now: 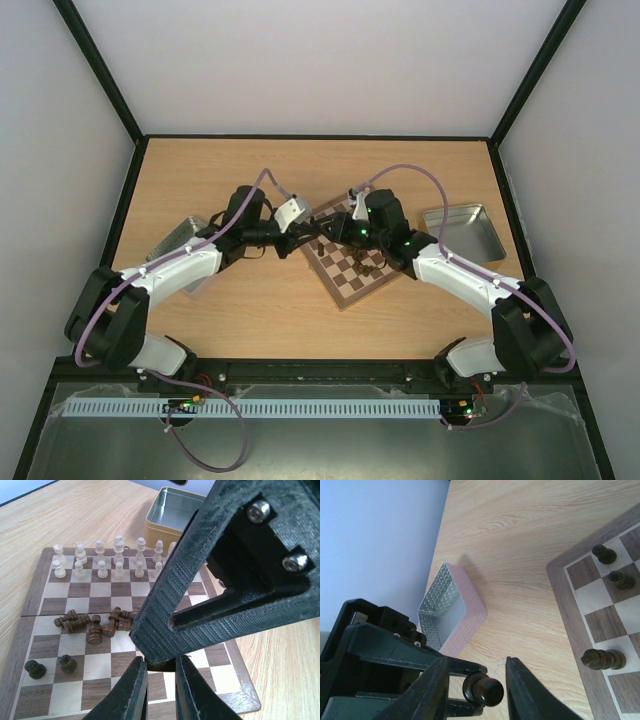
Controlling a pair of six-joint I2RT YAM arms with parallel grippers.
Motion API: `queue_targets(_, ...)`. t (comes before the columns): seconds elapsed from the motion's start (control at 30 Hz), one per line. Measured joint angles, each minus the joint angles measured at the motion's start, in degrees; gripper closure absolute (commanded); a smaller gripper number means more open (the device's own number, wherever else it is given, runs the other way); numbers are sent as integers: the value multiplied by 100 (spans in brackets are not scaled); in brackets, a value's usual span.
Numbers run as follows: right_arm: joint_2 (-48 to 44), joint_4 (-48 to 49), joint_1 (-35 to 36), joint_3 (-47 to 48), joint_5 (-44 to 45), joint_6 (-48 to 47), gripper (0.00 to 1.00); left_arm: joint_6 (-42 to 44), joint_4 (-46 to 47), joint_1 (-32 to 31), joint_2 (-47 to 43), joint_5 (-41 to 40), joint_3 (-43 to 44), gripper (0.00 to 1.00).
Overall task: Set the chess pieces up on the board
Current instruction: Place the chess piece on the chessboard.
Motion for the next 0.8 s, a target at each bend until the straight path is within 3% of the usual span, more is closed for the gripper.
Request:
queue_targets(0.27,-4,81,0,-98,-114,55,93,-46,70,0,-11,55,-70,85)
queue_targets(0.3,-13,83,0,-103,-118,52,95,-50,70,-2,-11,57,-72,82)
queue_targets(0.47,-52,-11,0,-94,136,-138,98,-232,79,-2,-17,-17,-72,45)
queue_targets(0.6,-13,-428,0,42,870,-540,98,-654,72,-2,-114,-588,-72,40)
queue_targets(0.8,590,-879,44,588,2076,-1246,98,-2026,79,-2,-678,-2092,-195,36)
